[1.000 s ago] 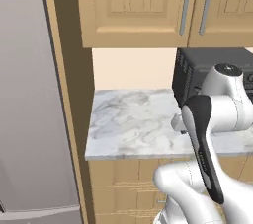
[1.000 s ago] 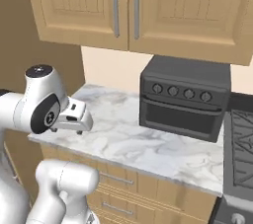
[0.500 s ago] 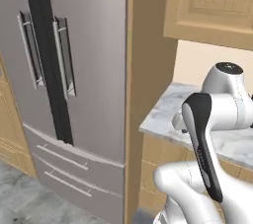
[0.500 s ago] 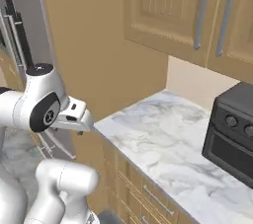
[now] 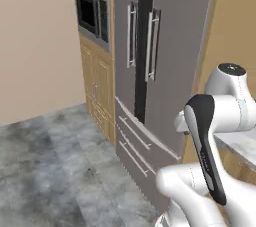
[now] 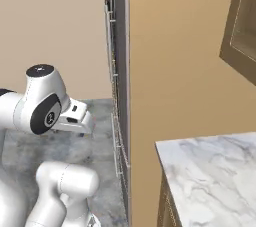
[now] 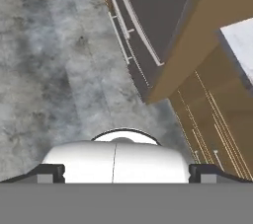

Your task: Navigate to the electric kettle.

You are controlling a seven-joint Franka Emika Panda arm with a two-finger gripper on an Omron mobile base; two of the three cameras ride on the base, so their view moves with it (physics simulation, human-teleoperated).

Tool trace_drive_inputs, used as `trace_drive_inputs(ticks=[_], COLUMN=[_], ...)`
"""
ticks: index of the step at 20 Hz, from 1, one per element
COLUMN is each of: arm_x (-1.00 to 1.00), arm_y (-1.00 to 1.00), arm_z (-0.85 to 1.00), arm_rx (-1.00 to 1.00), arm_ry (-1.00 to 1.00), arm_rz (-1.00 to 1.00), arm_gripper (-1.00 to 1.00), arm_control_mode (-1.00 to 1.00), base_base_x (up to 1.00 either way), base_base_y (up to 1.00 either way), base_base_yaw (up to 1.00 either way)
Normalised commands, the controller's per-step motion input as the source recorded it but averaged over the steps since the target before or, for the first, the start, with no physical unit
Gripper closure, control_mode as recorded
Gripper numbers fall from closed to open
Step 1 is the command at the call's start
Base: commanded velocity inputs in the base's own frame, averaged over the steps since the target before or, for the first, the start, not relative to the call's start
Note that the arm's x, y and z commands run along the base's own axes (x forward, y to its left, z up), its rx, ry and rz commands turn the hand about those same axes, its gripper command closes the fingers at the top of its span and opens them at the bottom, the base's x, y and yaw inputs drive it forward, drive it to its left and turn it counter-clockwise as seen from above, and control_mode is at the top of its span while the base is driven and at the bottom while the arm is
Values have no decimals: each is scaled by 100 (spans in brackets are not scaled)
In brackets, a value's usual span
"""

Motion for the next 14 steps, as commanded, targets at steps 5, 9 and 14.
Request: trace_drive_inputs(ticks=[5,9,14], arm_x=[0,0,0], arm_y=[0,0,0], arm_z=[0,0,0], arm_rx=[0,0,0], arm_ry=[0,0,0], arm_rz=[0,0,0], arm_gripper=[-100,-100,-100], arm_control_mode=[100,100,100], base_base_x=[-42,-75,-98], base_base_y=[20,27,27], base_base_yaw=[78,67,59])
